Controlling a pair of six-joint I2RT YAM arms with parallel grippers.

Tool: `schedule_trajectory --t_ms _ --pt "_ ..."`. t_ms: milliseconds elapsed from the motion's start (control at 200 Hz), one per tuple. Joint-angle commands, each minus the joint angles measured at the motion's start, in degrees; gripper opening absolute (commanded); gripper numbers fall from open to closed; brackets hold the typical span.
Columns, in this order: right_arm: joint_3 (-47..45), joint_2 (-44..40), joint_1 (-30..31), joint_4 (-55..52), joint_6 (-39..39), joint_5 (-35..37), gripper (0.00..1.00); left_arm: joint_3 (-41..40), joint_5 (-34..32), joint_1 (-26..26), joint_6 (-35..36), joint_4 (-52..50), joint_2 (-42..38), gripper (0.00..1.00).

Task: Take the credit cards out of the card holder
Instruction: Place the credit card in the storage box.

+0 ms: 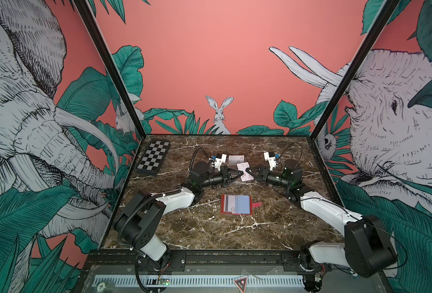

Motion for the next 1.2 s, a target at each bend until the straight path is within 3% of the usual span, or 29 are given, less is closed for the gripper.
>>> schedule_trajectory --t_ms 0,165,210,245,310,380,540,670,935,1085,1195 --pt "-0.2 0.2 0.3 4.3 1.3 -0.5 0.24 -0.3 0.4 -0.4 -0.4 2.8 -0.5 0.0" --pt "-1.2 -0.2 0.3 4.9 2.2 -1.4 0.0 -0.3 0.8 -0.5 -0.8 3.9 0.6 0.0" --pt "-1.6 -0.4 0.2 4.8 2.2 -1.4 0.0 0.0 1.0 -0.4 -0.9 4.1 1.0 0.01" --pt "-1.9 -0.7 0.1 4.8 2.4 -1.2 0.0 -0.1 1.3 -0.4 -1.0 4.2 1.2 0.1" --pt "-2.5 -1.0 -0.2 4.9 2.7 -1.3 0.0 -0.3 1.1 -0.2 -1.0 4.0 1.4 0.41" --pt "-2.8 -1.6 -0.6 4.5 2.2 -1.5 0.0 -0.7 0.3 0.0 -0.7 3.9 0.9 0.62" --pt "-2.4 -4.2 -2.4 -1.9 -2.0 -2.2 0.0 -2.7 -1.7 1.3 1.5 3.2 -1.5 0.89" --pt "-1.7 -6.3 -3.3 -7.1 -5.9 -2.6 0.0 -3.2 -2.8 2.1 6.9 -3.7 -5.0 0.91" --pt "-1.0 -8.8 -3.5 -13.4 -12.3 -1.0 0.0 2.5 -10.6 2.3 28.5 -34.6 -14.9 0.97" --pt "0.1 -10.6 -3.4 -18.7 -18.5 0.2 0.0 5.0 -16.1 2.3 37.5 -44.4 -19.3 0.99" --pt "0.6 -12.0 -3.5 -20.7 -22.8 0.7 0.0 4.7 -19.5 2.5 41.5 -45.8 -22.9 0.99"
